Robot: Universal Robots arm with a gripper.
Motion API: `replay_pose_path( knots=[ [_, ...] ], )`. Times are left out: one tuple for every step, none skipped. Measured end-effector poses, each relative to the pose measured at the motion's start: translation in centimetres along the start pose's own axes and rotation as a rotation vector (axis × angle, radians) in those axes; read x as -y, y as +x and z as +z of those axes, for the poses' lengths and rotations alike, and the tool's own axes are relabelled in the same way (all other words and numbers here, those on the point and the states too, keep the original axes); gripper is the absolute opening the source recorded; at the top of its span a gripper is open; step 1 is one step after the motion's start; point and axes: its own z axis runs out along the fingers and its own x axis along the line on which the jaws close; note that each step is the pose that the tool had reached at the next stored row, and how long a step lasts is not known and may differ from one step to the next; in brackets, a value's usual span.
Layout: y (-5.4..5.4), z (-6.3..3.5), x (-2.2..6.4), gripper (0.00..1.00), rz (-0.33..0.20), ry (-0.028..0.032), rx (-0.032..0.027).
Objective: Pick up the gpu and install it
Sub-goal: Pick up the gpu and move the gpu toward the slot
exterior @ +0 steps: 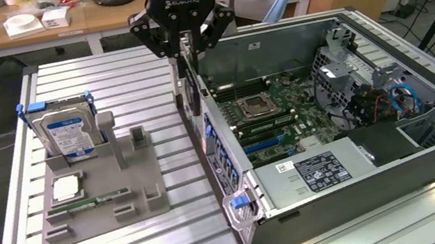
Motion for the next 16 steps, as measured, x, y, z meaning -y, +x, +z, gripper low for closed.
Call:
replay_pose_path(
  knots=[
    [-0.1, -0.08, -0.01, 0.26, 0.000, 0.0000, -0.0003],
    [-0.3, -0.13, -0.03, 0.26, 0.000, -0.0002, -0.0004],
    [-0.5, -0.15, -0.04, 0.26, 0.000, -0.0002, -0.0006],
    [-0.7, -0.15, -0.06, 0.26, 0.000, -0.0001, -0.0009],
    [-1.0, -0.14, -0.09, 0.26, 0.000, -0.0001, -0.0012],
    [-1.4, -0.14, -0.12, 0.26, 0.000, -0.0002, -0.0016],
    [-1.7, -0.13, -0.14, 0.26, 0.000, -0.0002, -0.0021],
    [-2.1, -0.12, -0.16, 0.26, 0.000, -0.0001, -0.0027],
    [-2.4, -0.11, -0.19, 0.26, 0.000, -0.0001, -0.0030],
    [-2.7, -0.11, -0.21, 0.26, 0.000, 0.0000, -0.0035],
    [-3.0, -0.11, -0.24, 0.26, 0.000, 0.0001, -0.0038],
    [-3.3, -0.10, -0.26, 0.26, 0.000, 0.0000, -0.0041],
    [-3.6, -0.10, -0.29, 0.26, 0.000, 0.0001, -0.0045],
    [-4.0, -0.09, -0.31, 0.26, 0.000, 0.0001, -0.0048],
    [-4.3, -0.09, -0.33, 0.26, 0.000, 0.0002, -0.0051],
    [-4.6, -0.08, -0.36, 0.26, 0.000, 0.0001, -0.0053]
  ],
)
